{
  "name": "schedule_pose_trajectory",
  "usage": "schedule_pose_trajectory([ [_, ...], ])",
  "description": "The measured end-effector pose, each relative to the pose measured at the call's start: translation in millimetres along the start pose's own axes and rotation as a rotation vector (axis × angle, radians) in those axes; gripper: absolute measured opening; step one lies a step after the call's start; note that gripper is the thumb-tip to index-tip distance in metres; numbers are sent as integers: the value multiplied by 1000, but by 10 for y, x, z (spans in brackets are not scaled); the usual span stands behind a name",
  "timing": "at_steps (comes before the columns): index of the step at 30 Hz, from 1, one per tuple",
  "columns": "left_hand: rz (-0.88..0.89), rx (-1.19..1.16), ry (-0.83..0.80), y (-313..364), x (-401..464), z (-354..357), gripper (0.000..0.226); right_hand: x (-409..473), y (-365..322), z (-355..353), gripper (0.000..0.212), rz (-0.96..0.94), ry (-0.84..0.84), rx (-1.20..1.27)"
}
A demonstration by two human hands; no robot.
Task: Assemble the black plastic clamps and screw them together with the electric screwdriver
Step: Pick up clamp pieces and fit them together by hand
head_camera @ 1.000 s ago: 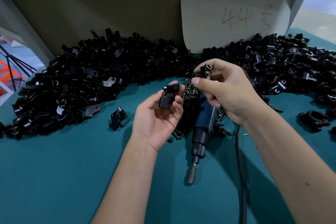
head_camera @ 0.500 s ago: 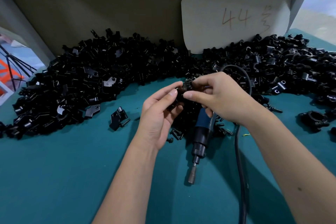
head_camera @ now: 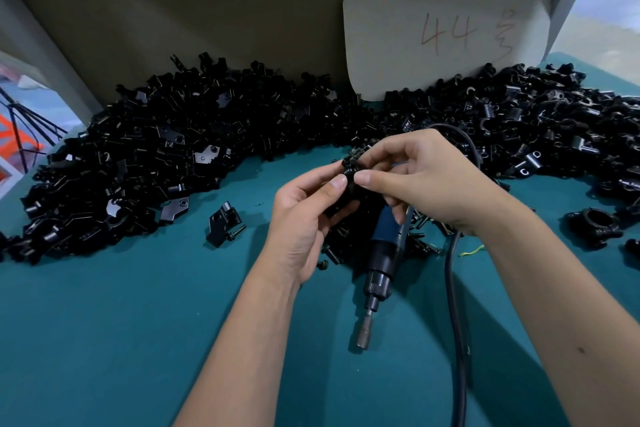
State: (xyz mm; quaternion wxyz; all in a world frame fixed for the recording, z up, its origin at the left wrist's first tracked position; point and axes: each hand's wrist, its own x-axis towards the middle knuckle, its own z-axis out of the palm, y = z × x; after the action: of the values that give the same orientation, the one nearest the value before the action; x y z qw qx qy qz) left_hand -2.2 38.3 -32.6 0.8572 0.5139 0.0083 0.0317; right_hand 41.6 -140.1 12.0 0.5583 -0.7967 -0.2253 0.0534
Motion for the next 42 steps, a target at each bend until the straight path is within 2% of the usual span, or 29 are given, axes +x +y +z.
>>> schedule_pose_trajectory([
  [3, 19, 11, -18, -5, 6, -10, 34, -9, -11, -25, 4, 0, -24, -1],
  [11, -3, 6, 26, -43, 7, 61, 45, -18, -56, -158, 22, 63, -21, -147],
  [14, -22, -69, 74, -36, 23, 52, 36, -51, 14, -476, 17, 207, -77, -353],
  [17, -33, -99, 98, -21, 26, 27, 17, -170, 87, -731, 8, 397, -258, -461],
  [20, -49, -95, 117, -4, 11, 26, 11, -218, 106, -690, 22, 495, -377, -433],
  [26, -61, -89, 142, 23, -13, 44, 12, -100, 33, -334, 43, 544, -382, -506],
  [35, -82, -98, 180, 46, -31, 68, 11, -127, 115, -339, 15, 442, -365, -651],
  [42, -77, -126, 191, 65, -23, 47, 13, -104, 88, -291, 9, 394, -283, -832],
])
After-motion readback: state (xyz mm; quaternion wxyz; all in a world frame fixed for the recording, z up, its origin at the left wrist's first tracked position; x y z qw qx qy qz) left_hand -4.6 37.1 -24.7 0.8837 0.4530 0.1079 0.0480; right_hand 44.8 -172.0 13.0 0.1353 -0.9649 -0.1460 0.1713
